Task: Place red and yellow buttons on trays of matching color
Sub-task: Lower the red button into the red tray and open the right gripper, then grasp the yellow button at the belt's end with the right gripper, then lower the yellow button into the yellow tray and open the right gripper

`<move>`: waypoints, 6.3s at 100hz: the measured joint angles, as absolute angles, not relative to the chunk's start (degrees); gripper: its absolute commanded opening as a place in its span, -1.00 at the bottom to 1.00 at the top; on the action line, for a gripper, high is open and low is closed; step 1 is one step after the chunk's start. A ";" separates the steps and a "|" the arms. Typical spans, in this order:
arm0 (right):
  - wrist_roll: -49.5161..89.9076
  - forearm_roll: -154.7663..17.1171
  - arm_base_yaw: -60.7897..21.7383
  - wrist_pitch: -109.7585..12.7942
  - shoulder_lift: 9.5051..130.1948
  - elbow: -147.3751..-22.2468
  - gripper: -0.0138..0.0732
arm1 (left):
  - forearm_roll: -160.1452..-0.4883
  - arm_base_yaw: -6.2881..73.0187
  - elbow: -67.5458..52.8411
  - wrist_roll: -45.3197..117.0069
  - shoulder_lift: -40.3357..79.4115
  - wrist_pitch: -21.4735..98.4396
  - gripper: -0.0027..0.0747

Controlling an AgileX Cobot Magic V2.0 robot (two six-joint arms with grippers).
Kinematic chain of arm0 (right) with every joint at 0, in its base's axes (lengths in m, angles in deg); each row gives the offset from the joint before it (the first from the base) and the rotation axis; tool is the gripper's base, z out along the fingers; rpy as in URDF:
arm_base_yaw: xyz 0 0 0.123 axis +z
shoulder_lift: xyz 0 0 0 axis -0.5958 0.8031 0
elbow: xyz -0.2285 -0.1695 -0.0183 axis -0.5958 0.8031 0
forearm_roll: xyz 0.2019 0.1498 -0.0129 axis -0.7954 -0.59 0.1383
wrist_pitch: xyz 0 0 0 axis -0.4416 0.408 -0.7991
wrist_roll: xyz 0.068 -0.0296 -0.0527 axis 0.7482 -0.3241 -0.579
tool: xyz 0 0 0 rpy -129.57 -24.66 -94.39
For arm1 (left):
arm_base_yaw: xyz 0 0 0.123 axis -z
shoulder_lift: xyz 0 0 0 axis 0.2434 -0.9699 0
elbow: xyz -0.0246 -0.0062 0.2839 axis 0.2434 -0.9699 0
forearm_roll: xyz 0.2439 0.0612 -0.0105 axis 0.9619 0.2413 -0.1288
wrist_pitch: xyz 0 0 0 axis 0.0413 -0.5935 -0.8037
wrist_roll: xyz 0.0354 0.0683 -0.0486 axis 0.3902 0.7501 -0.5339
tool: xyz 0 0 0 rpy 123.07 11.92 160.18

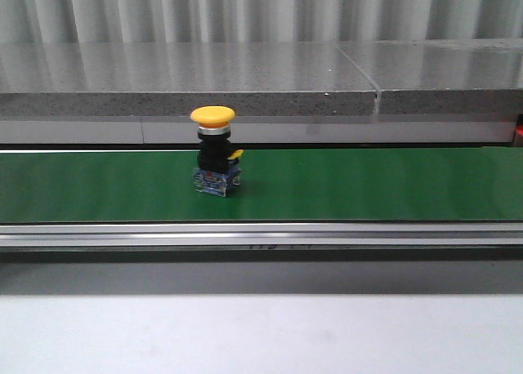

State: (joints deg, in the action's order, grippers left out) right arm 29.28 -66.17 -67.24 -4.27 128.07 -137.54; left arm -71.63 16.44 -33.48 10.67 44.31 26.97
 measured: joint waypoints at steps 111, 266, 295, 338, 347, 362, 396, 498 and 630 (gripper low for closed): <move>29.43 -66.68 -67.24 -11.30 140.95 -139.31 -0.40 | -71.63 16.44 -33.48 10.67 44.31 26.97 -0.98; 27.46 -66.46 -67.13 -3.19 128.43 -143.83 0.42 | -71.63 16.44 -33.48 10.67 44.31 26.97 -0.98; 24.84 -66.79 -64.79 -2.22 115.06 -130.67 0.42 | -71.63 16.44 -33.48 10.67 44.31 26.97 -0.98; 18.92 -72.97 -64.52 -2.91 90.58 -99.73 0.42 | -71.63 16.44 -33.48 10.67 44.31 26.97 -0.98; 17.46 -74.62 -63.47 -3.12 86.77 -95.30 0.42 | -71.63 16.44 -33.48 10.67 44.31 26.97 -0.98; 15.59 -74.98 -58.61 -1.66 84.11 -91.35 0.42 | -71.63 16.44 -33.48 10.67 44.31 26.97 -0.98; 14.35 -70.16 -45.61 0.28 84.00 -85.38 0.42 | -71.63 16.44 -33.48 10.67 44.31 26.97 -0.98; 13.56 -70.91 -39.77 -16.22 98.07 -84.84 0.42 | -71.63 16.44 -33.48 10.67 44.31 26.97 -0.98; 24.41 -69.79 -69.34 -6.96 88.27 -91.52 -0.24 | -71.63 16.44 -33.48 10.67 44.31 26.97 -0.98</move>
State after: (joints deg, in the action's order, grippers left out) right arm 24.41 -69.79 -69.34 -6.96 88.27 -91.52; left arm -71.63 16.44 -33.48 10.67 44.31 26.97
